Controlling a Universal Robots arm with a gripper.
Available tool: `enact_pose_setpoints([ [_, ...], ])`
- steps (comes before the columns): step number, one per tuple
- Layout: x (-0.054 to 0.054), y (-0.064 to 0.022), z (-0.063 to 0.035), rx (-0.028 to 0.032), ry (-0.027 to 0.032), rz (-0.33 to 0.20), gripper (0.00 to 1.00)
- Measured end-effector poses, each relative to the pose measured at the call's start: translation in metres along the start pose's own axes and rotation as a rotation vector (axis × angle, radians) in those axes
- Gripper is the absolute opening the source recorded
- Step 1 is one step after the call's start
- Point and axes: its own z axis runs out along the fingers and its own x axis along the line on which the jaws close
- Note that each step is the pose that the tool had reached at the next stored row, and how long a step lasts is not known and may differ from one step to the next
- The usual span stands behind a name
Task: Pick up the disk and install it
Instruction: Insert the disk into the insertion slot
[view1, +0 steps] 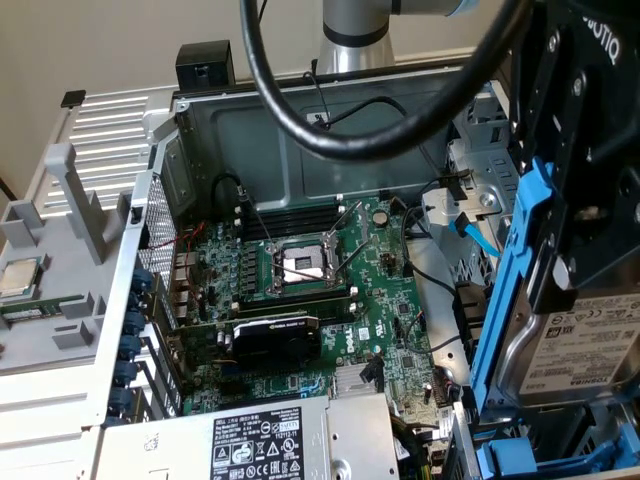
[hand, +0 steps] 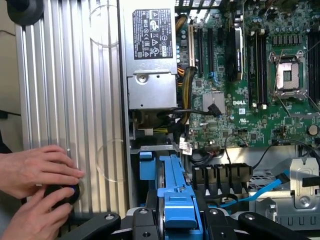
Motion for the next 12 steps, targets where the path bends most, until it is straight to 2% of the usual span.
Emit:
enact_pose_setpoints([
  [8,0.0001,0.0000,0.0000,0.0000,0.0000,0.001,0.37],
  [12,0.0049,-0.0006,0.0003,0.0000,-0.0004,0.001,0.37],
])
